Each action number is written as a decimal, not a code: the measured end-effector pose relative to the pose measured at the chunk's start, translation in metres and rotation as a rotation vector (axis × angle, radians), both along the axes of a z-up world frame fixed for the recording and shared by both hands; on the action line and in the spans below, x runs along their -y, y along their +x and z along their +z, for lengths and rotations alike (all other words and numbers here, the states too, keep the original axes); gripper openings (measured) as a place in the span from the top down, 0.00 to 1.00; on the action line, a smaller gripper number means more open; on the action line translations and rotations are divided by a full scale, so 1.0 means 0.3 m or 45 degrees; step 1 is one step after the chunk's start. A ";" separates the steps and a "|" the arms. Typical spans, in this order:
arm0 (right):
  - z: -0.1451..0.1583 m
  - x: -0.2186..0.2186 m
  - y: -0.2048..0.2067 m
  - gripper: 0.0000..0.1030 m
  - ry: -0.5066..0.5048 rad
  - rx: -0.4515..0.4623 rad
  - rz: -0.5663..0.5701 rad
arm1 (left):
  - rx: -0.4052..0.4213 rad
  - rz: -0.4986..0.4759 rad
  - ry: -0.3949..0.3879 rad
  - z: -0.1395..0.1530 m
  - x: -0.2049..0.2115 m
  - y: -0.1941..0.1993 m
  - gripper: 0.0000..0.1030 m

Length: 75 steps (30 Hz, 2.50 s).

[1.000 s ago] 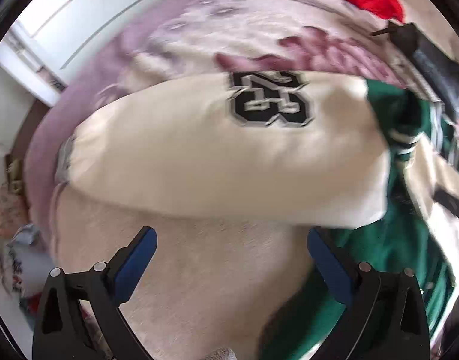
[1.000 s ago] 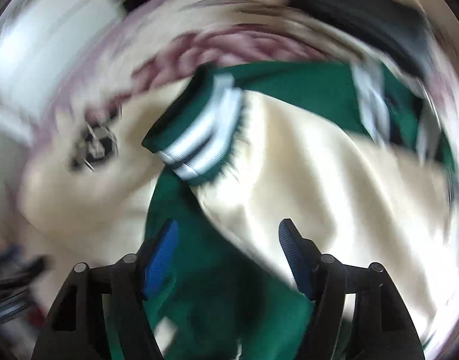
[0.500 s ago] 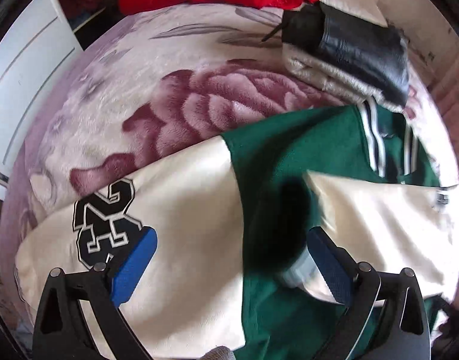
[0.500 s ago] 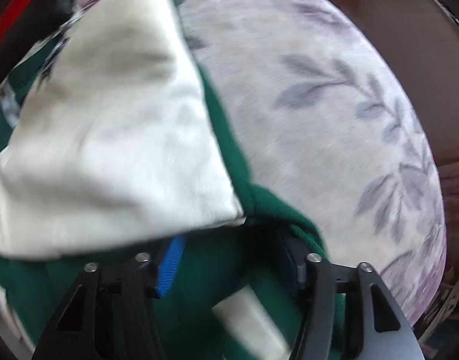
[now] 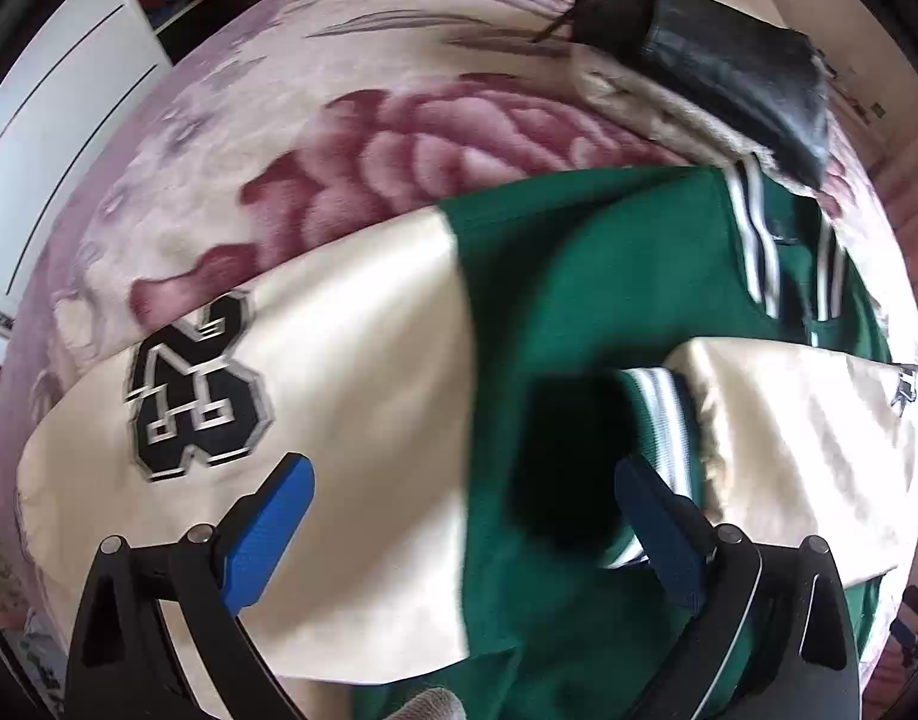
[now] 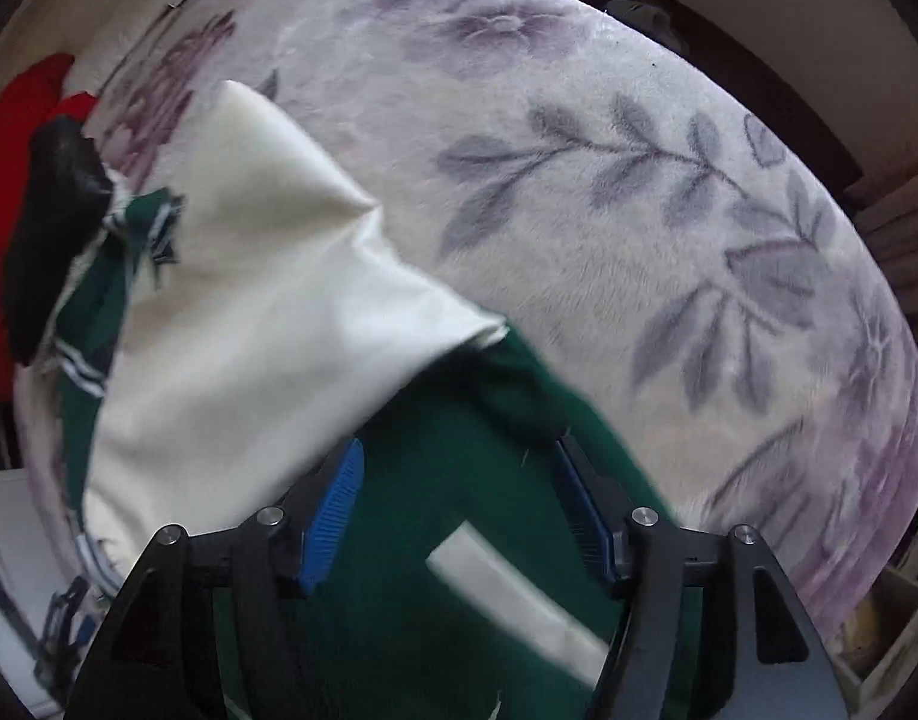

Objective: Fold large clothes
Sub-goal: 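Open the right tool to release the sleeve on the jacket, then grasp the other cream sleeve cuff with the left tool and fold it across the body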

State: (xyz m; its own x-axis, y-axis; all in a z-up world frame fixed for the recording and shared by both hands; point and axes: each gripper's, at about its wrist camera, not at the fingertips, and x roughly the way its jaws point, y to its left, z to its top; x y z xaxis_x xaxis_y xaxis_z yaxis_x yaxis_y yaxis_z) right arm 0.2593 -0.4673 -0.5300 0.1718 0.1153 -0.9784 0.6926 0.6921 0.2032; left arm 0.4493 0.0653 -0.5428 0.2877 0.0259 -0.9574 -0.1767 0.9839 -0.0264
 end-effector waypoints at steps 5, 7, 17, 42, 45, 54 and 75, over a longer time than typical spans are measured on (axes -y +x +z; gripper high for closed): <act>0.079 -0.236 0.076 0.35 0.031 0.045 0.078 | -0.180 -0.057 0.312 -0.227 0.036 0.082 0.00; 0.094 -0.335 0.196 0.35 0.013 0.037 0.164 | -0.185 -0.021 0.195 -0.253 -0.010 0.084 0.00; 0.070 -1.022 0.670 0.35 0.100 0.101 0.785 | -0.021 0.264 0.056 0.027 -0.323 -0.214 0.00; -0.038 -1.694 0.796 0.46 0.013 0.015 1.113 | -0.052 1.095 -0.356 -0.150 -1.051 -0.824 0.01; 0.085 -1.549 0.734 0.29 0.081 0.122 1.042 | 0.016 1.207 -0.617 -0.197 -1.063 -0.841 0.01; 0.096 -1.202 0.573 0.00 0.043 0.128 0.791 | 0.255 1.553 -0.590 -0.253 -1.275 -0.797 0.82; -0.129 -1.544 0.771 0.00 0.157 0.060 1.021 | 0.740 0.855 -0.117 0.457 -1.114 -0.409 0.93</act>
